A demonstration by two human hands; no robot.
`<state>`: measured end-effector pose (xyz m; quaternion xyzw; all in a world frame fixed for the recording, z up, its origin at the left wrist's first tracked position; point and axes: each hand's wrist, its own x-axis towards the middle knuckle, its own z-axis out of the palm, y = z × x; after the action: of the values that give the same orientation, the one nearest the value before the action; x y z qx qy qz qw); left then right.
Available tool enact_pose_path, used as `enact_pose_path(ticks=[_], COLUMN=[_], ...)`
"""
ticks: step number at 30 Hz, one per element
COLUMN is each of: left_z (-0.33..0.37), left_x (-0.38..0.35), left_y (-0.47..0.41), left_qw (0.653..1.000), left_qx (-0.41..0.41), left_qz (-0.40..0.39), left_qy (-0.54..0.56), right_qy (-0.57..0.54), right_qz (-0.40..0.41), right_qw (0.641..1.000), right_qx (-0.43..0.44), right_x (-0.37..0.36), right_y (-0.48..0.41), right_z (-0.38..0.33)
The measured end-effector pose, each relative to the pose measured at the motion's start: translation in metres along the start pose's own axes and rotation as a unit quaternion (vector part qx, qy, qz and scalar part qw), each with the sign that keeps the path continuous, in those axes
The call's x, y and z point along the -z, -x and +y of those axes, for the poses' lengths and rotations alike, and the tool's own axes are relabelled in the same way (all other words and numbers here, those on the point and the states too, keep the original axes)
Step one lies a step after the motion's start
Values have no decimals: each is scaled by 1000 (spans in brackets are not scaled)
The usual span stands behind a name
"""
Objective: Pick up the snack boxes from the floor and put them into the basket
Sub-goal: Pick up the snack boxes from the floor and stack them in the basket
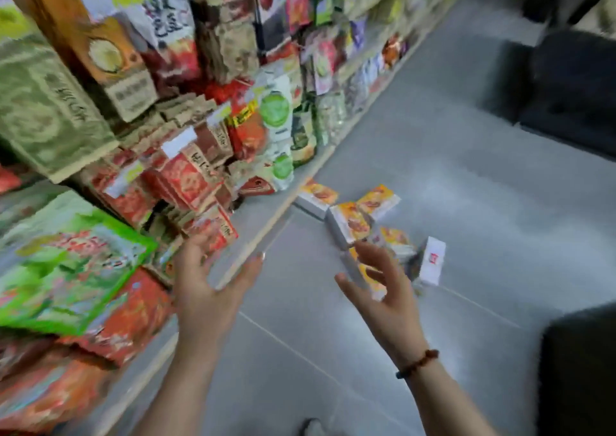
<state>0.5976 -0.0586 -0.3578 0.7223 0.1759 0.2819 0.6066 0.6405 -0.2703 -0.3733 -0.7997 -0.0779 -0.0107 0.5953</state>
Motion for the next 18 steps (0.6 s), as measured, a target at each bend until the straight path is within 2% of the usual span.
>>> enact_pose_path(ticks=[7, 18], left_z=[-23, -88], left_x=[-126, -292], left_y=[-30, -151], left_qw=[989, 964], left_qx=[16, 75], left_qz=[-144, -250], left_qy=[-24, -40], right_qy=[6, 68], right_qz=[112, 156], right_qw=[989, 965], right_qx=[-91, -199], right_x=[64, 115], right_y=[-42, -183], right_z=[67, 148])
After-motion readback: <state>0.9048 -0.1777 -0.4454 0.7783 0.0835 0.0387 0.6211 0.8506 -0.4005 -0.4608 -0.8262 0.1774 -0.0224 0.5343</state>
